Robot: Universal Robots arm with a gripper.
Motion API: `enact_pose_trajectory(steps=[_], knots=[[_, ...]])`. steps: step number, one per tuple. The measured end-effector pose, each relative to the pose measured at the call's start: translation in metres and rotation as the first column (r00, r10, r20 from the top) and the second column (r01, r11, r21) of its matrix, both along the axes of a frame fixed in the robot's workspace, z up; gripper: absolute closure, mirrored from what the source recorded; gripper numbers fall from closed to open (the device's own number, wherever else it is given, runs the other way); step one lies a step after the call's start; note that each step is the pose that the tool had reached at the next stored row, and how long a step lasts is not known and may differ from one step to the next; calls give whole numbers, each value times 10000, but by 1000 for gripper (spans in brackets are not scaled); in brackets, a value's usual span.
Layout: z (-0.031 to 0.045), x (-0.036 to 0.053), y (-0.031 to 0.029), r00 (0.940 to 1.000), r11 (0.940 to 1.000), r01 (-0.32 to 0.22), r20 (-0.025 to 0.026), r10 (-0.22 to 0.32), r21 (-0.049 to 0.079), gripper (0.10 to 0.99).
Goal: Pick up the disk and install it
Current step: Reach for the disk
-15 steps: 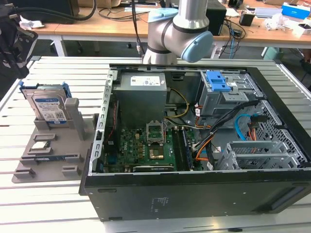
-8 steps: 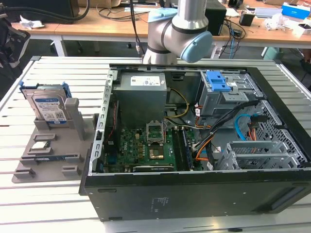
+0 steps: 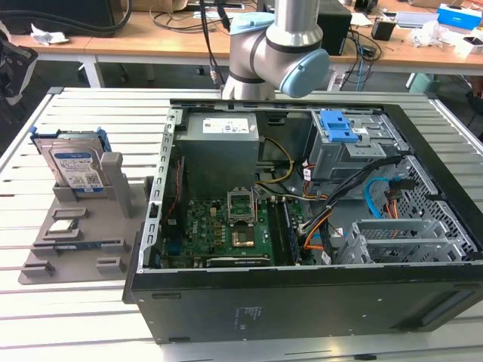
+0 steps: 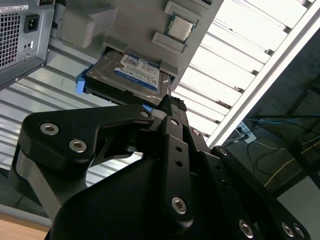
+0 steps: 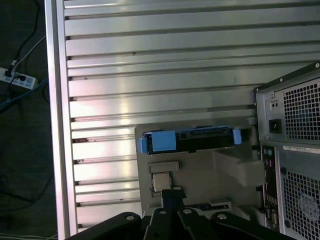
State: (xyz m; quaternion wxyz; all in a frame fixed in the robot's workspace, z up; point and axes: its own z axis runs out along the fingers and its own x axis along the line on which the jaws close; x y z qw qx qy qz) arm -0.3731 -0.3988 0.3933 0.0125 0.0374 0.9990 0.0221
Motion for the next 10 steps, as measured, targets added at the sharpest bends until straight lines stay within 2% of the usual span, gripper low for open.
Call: enact_pose_trajectory(steps=[10], knots=[[-1, -76, 0, 10000, 10000, 0, 1, 0, 0, 980]])
